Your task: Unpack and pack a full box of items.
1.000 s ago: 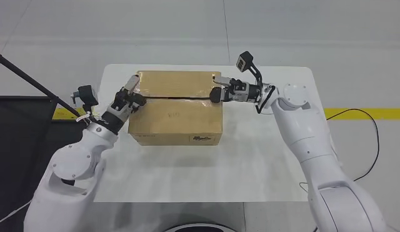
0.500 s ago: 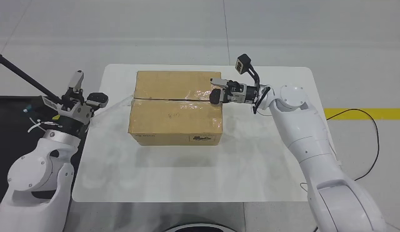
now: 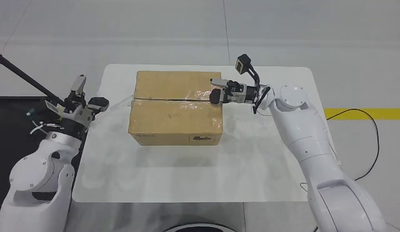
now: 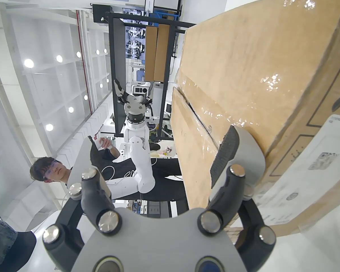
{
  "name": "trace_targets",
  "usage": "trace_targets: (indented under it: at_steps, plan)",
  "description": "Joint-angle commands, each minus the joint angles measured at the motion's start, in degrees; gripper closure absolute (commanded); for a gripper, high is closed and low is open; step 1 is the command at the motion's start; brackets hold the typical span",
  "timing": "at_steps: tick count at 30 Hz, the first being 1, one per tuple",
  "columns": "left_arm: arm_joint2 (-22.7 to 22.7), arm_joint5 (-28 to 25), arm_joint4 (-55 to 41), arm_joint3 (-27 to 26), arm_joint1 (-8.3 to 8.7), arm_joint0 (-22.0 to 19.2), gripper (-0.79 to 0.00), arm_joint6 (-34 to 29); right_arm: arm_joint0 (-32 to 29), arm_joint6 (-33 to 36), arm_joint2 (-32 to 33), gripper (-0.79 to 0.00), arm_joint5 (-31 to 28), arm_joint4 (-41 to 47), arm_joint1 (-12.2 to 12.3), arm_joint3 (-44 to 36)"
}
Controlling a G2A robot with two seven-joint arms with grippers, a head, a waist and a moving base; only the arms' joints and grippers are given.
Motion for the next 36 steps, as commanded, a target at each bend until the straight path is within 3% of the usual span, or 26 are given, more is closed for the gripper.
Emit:
trace_targets:
  at_steps: [1,5,14,27,36]
  plan:
    - [1.6,-0.19,-0.5,2.72,-0.27,0.1,-0.785,1.54,0.0,0.0,0.0,-0.785,0.0,0.0,0.0,0.0]
    - [4.44,-1.94,-2.83,8.41,-0.86,0.26,-0.785,2.1,0.0,0.0,0.0,-0.785,0.0,0.0,0.0,0.0]
    - [6.79,-4.82,-4.28,14.37,-1.49,-0.03,-0.785,1.28,0.0,0.0,0.0,-0.785,0.0,0.0,0.0,0.0]
    - [11.89,-2.89,-8.01,25.35,-3.14,-13.45,-0.785,11.67,0.0,0.0,0.0,-0.785,0.0,0.0,0.0,0.0]
    - [7.87,-9.72,-8.5,20.78,-3.44,-12.64,-0.785,15.13,0.0,0.0,0.0,-0.785,0.0,0.0,0.0,0.0]
